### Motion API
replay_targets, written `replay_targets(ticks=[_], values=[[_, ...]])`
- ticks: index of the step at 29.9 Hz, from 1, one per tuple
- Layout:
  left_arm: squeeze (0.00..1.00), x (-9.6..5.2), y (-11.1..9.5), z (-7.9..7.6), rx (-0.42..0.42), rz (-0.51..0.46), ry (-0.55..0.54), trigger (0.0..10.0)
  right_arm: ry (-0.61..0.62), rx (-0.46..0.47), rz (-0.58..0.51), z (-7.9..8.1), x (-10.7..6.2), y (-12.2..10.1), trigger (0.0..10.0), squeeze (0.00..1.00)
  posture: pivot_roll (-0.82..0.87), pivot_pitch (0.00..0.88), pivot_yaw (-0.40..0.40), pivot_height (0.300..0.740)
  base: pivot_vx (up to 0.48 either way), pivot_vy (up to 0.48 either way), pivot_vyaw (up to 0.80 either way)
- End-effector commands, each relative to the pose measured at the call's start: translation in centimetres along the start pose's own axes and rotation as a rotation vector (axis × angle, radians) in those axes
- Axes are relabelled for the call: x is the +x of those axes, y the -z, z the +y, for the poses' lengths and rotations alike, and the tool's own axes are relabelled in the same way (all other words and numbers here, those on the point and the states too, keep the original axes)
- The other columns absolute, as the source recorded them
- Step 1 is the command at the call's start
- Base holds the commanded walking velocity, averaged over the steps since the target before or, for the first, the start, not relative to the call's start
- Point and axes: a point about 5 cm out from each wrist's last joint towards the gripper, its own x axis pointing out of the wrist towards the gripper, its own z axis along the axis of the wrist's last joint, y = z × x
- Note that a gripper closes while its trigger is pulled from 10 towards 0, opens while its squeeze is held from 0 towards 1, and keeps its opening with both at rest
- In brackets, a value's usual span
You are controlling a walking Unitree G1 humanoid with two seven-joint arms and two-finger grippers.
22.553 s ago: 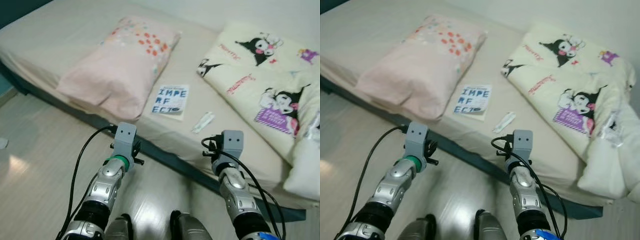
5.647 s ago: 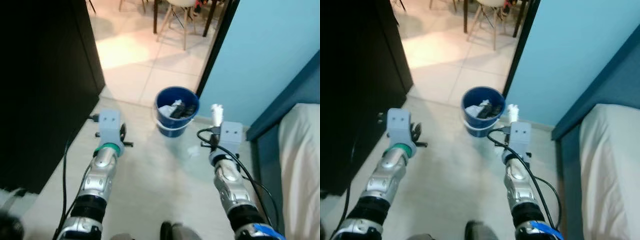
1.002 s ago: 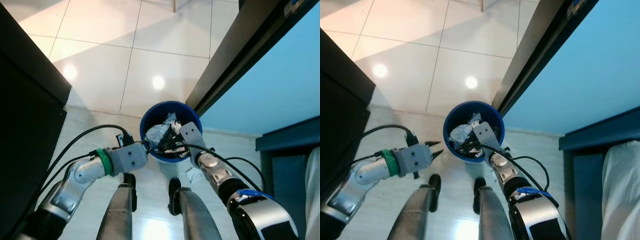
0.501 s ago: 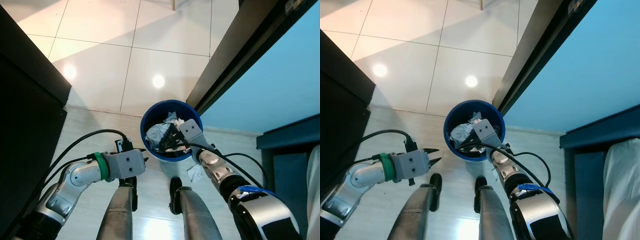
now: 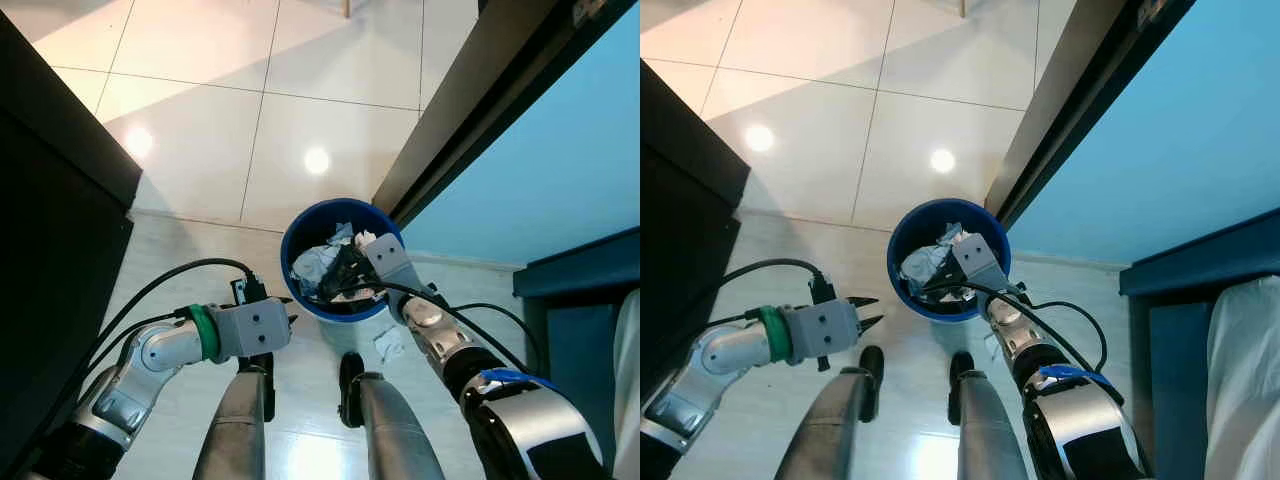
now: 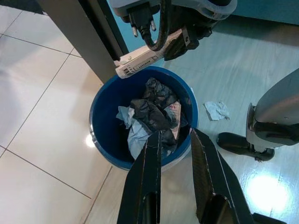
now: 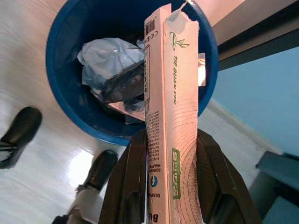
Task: Clean up the room
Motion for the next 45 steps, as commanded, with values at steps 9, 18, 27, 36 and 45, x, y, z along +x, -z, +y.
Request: replay_targets(ticks=[9,18,27,36,45], values=[[0.0,-0.2,0.8,-1.3,-0.047,0.028,0.023,10.0,-0.023,0.053,0.045,0.7,-0.1,1.0,10.0,0.0,0.2,0.474,0.011,0.74,0.0,0.0,0.0],[0.0,0.3,0.7,-1.0,-0.054,0.014,-0.001,10.0,-0.011,0.044,0.033,0.6,-0.1,0.9,10.0,0.0,0.21,0.459,0.007,0.74,0.0,0.0,0.0],[0.0,1.0,2.6,-0.8,-0.248,0.142,-0.219,10.0,0.05,0.202,0.012,-0.1,-0.4,1.6,10.0,0.0,0.17,0.313,-0.005,0.74,0.0,0.0,0.0],[0.0,1.1,6.1,-3.4,-0.598,0.348,-0.471,10.0,0.193,0.424,-0.052,0.5,-2.3,4.8,10.0,0.0,0.09,0.154,0.064,0.74,0.0,0.0,0.0],[0.0,3.5,5.8,-0.5,-0.65,0.314,-0.597,10.0,0.321,0.54,-0.121,1.3,-4.4,6.8,10.0,0.0,0.06,0.115,0.078,0.74,0.0,0.0,0.0]])
